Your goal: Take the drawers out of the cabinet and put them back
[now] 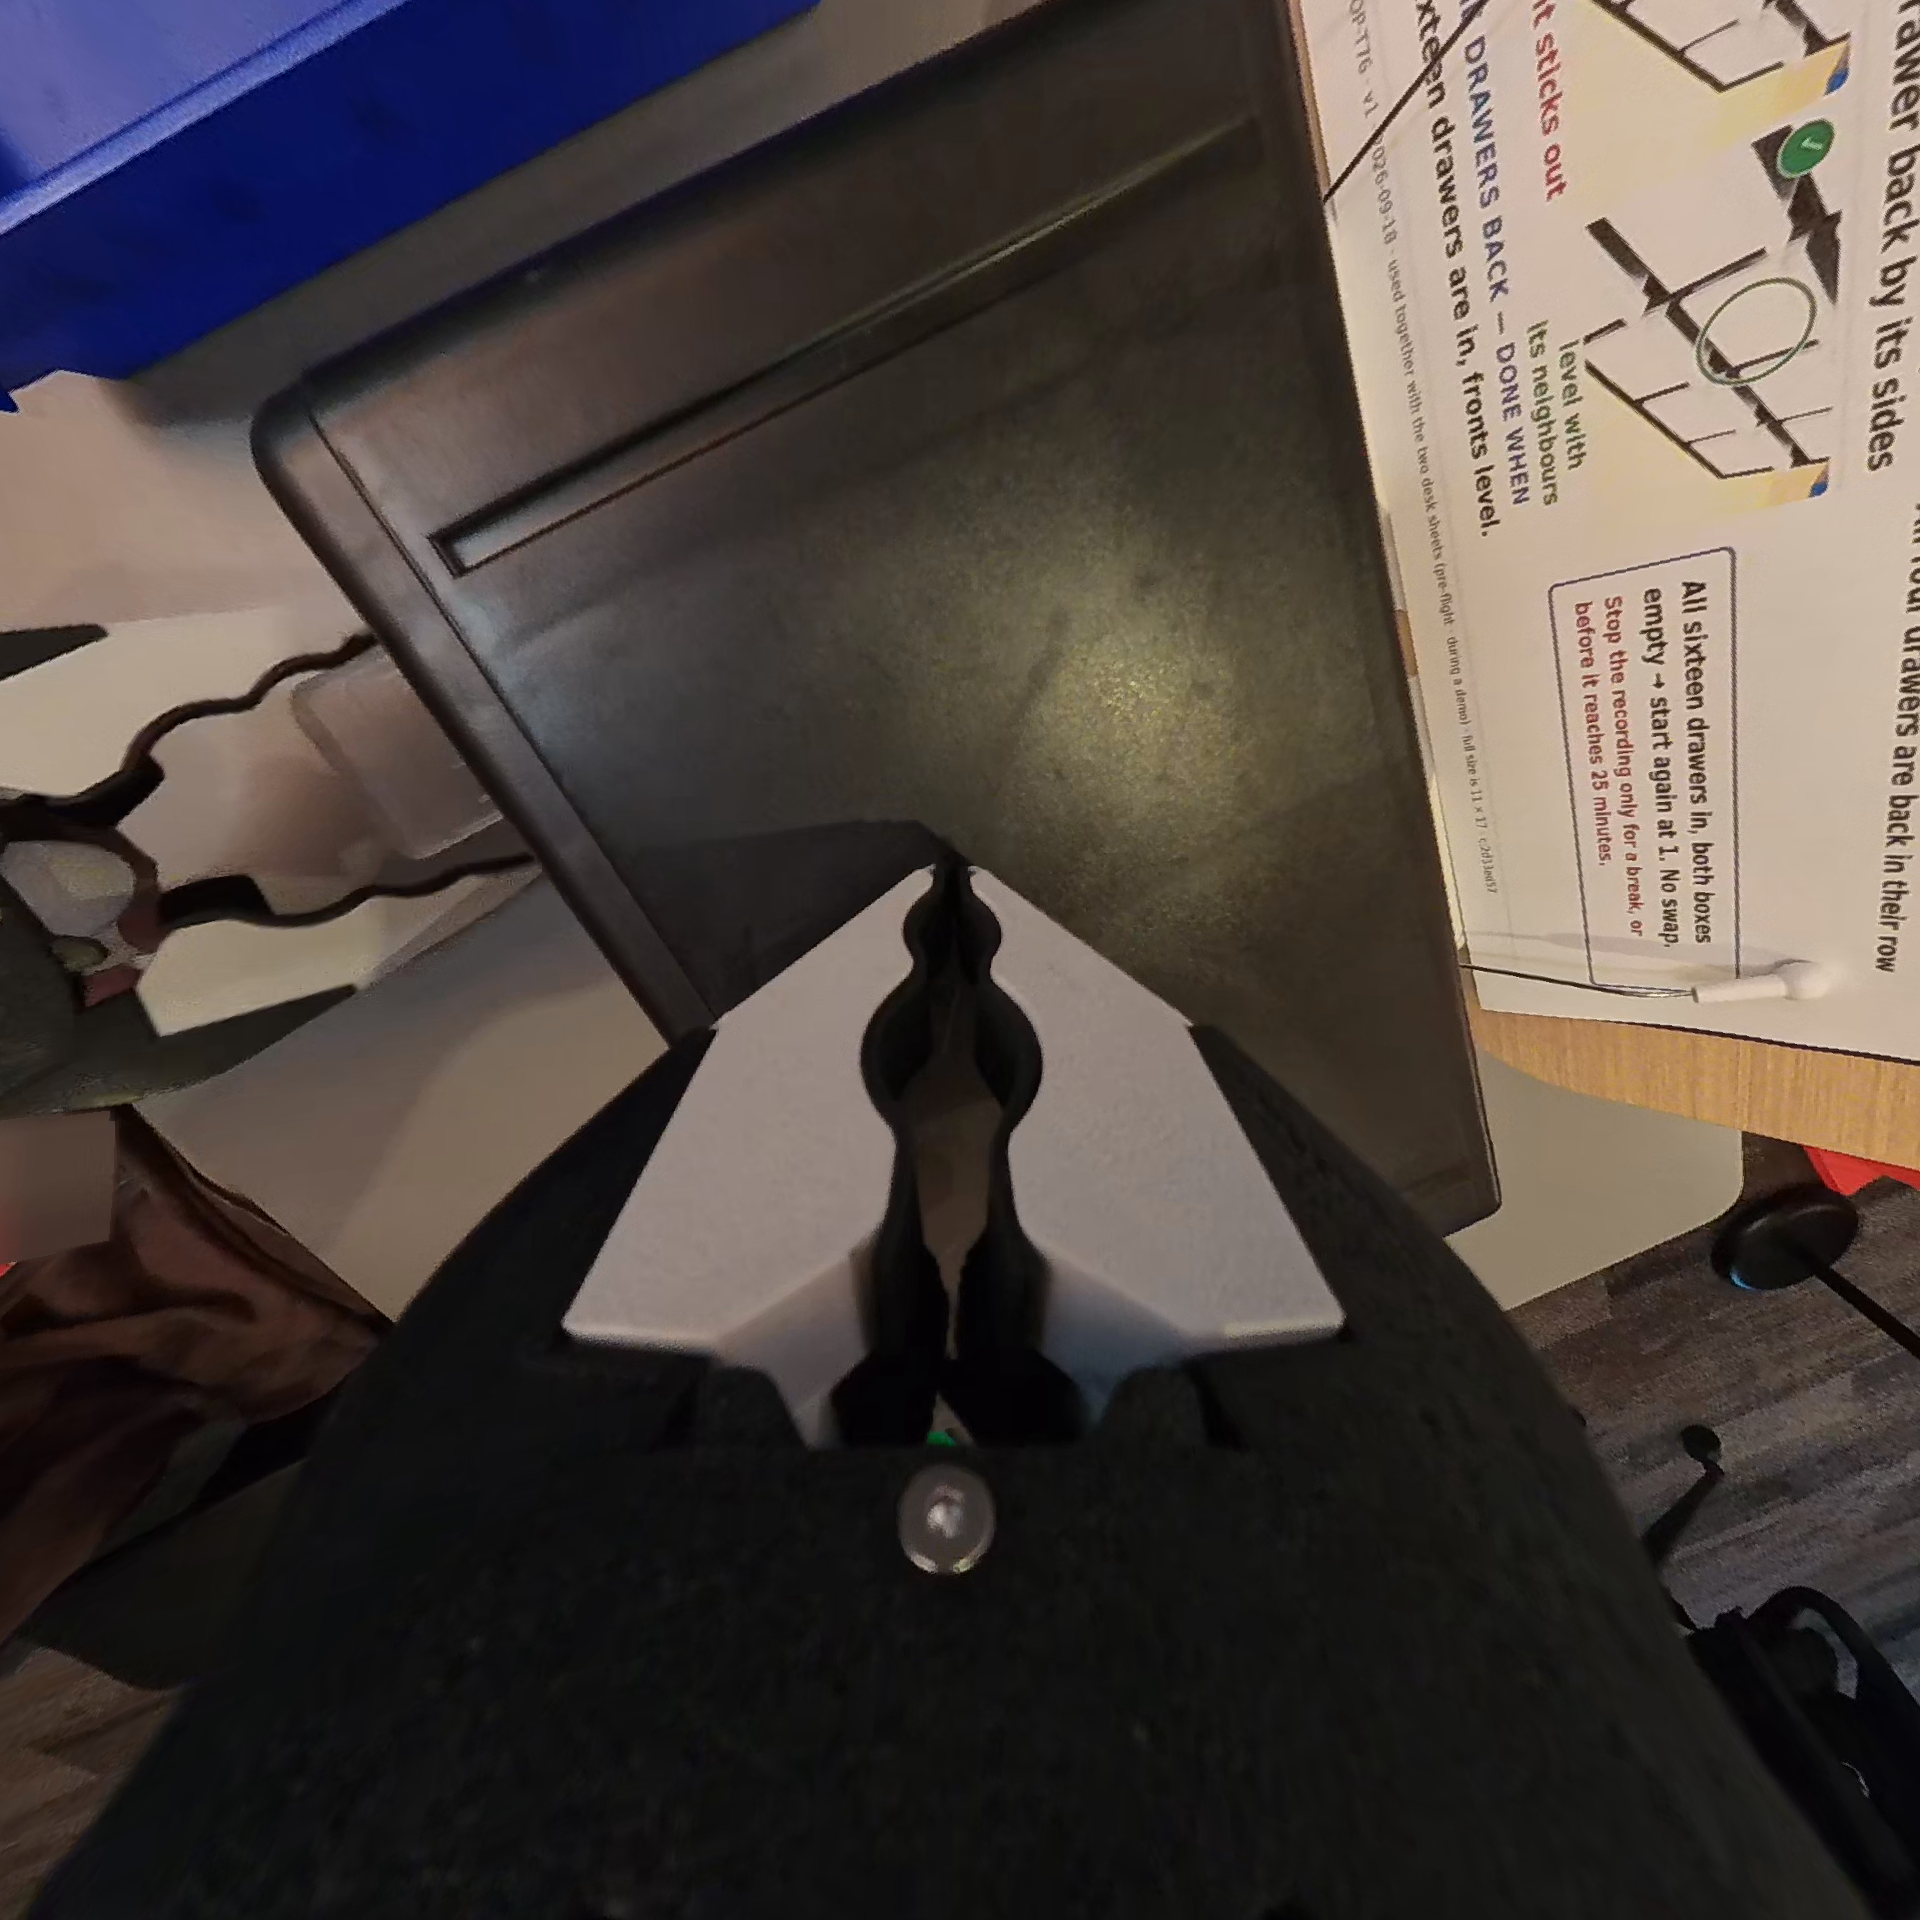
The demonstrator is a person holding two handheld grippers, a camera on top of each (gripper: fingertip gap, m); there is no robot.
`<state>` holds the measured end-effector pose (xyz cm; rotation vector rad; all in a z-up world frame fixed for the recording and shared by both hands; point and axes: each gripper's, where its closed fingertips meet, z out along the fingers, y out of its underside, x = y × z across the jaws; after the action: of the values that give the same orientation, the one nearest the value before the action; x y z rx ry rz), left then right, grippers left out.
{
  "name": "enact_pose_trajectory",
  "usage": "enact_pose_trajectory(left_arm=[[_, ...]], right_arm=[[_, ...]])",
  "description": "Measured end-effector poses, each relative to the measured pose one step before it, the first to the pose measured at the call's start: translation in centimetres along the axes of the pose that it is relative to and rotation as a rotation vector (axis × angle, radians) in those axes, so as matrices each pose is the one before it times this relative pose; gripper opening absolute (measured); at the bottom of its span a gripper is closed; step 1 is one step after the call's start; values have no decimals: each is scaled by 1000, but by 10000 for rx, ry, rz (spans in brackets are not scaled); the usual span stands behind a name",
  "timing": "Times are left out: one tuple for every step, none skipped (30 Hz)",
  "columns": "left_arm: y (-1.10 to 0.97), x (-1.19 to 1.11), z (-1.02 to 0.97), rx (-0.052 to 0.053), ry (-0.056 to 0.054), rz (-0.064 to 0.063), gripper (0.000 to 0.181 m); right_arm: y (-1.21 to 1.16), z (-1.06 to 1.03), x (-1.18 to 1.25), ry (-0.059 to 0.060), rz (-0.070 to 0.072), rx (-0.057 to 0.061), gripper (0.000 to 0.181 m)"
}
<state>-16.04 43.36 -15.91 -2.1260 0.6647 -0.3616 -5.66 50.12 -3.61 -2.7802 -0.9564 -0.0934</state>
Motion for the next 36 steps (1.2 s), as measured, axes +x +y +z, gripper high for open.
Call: enact_pose_trajectory(left_arm=[[-162,235,-317,176,182,38,71],[-61,245,-283,139,194,93,73],[64,95,-284,103,112,126,75],[224,8,-291,73,58,137,75],[249,87,-316,123,87,117,74],[177,134,-376,262,88,18,70],[181,204,-390,325,72,-17,66],[164,-24,-391,356,-92,53,61],[319,-305,-289,252,-284,50,57],[344,-186,-140,115,-205,-103,57],[139,-234,-163,128,-221,-288,57],[39,-181,-188,102,-192,-302,57],[-78,-13,-226,150,-91,-252,57],[-202,24,-324,253,-77,-255,56],[-143,144,-354,229,2,-225,55],[-69,305,-322,216,105,-109,55],[47,106,-280,156,-24,-15,55],[68,220,-160,132,56,73,55],[187,466,26,25,209,77,56],[322,115,58,-69,1,60,56],[134,8,4,22,-65,69,56],[159,105,-113,-40,-5,57,56],[247,-104,-243,-58,-115,35,55],[311,-125,-336,-9,-92,28,54],[488,-109,-352,-41,-45,31,51],[528,-191,-235,-30,-65,-28,46],[433,72,-51,-23,115,-85,42],[279,69,148,-13,127,-74,40],[207,-195,280,-81,-40,-27,40],[-87,-299,268,6,-86,-33,39],[-374,-109,235,122,61,-63,38],[-371,-17,263,95,117,-61,38],[-244,-231,260,21,-49,-10,38],[-307,-21,297,72,48,-10,37],[-126,76,322,-35,78,10,38],[-183,23,268,13,17,8,38]], right_arm=[[-3,-3,-2,-14,27,27,0],[1,7,-3,-30,41,42,0],[-2,-4,-2,-40,49,59,0],[2,-1,11,-41,51,65,0],[4,1,-11,-41,39,57,0],[-10,-2,5,-32,29,47,0],[0,0,-7,-24,29,38,0],[8,4,7,-13,19,29,0],[-12,2,1,-1,13,21,0],[2,-9,-3,13,14,8,0],[0,-3,2,33,4,4,0],[5,-2,8,46,-14,-10,0],[-3,-1,-5,53,-13,-32,0],[-1,-1,6,58,-27,-51,0],[-2,0,4,54,-41,-69,0],[3,3,11,48,-47,-83,0],[3,0,0,39,-41,-89,0],[-6,4,5,35,-36,-85,0],[-5,-2,-4,33,-30,-72,0],[-3,2,5,27,-24,-46,0],[6,-4,3,23,-14,-15,0],[-1,8,1,7,5,16,0],[4,-7,-3,-12,21,42,0],[-8,3,-6,-29,21,54,0],[-4,-3,-1,-46,24,57,0],[4,6,3,-60,30,50,0],[-4,4,-4,-61,33,45,0],[-3,3,-7,-48,35,51,0],[-2,-2,-5,-22,26,54,0],[-4,-6,-4,5,-1,60,0],[1,-2,2,17,-18,55,0],[3,2,2,8,-14,38,0],[5,-2,-6,-14,0,19,0],[-7,8,-7,-36,17,0,0],[-6,-7,7,-36,16,-14,0],[1,2,-5,-24,0,-27,0]])
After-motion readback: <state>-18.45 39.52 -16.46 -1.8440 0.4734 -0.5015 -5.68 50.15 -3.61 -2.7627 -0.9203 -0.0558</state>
